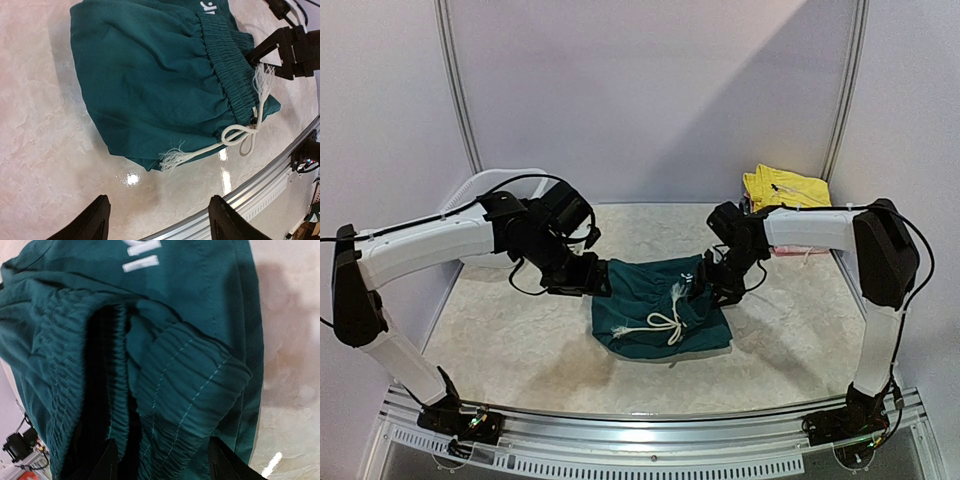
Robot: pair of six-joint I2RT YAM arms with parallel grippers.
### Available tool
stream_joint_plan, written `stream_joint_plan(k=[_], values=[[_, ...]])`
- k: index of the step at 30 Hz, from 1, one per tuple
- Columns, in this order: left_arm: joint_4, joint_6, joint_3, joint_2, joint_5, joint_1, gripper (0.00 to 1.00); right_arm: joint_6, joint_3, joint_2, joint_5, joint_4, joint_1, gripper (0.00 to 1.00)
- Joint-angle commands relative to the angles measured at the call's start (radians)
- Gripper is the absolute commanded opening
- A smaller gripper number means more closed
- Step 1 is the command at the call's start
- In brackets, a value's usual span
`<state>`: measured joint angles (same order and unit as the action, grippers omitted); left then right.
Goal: Fold and stack the mixed laundry pile
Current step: Adjust the square-folded shorts at the center of the board.
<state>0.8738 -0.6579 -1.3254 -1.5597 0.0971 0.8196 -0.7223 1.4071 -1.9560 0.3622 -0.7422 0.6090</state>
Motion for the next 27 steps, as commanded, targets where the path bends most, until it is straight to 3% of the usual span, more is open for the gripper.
stream_joint_plan(k=[1, 5, 9, 12, 19, 27], values=[[-0.005, 0.007, 0.017, 0.025, 0.001, -0.01, 0.68, 0.008, 0.024, -0.041, -0.002, -0.008, -0.004, 0.58], [0.002, 0.012, 0.026, 0.034, -0.002, -0.01, 0.67, 0.008, 0.028, -0.06, 0.017, 0.01, -0.004, 0.43], [0.005, 0.012, 0.042, 0.05, -0.006, -0.01, 0.66, 0.025, 0.06, -0.071, 0.03, 0.01, -0.005, 0.13], [0.004, 0.011, 0.05, 0.064, -0.014, -0.009, 0.64, 0.062, 0.126, -0.074, 0.02, -0.055, -0.004, 0.02], [0.02, 0.012, 0.056, 0.096, -0.032, -0.01, 0.62, 0.23, 0.347, -0.074, -0.097, -0.247, -0.004, 0.0], [0.065, 0.035, 0.029, 0.094, -0.043, -0.01, 0.61, 0.367, 0.501, -0.164, -0.269, -0.303, -0.013, 0.0]])
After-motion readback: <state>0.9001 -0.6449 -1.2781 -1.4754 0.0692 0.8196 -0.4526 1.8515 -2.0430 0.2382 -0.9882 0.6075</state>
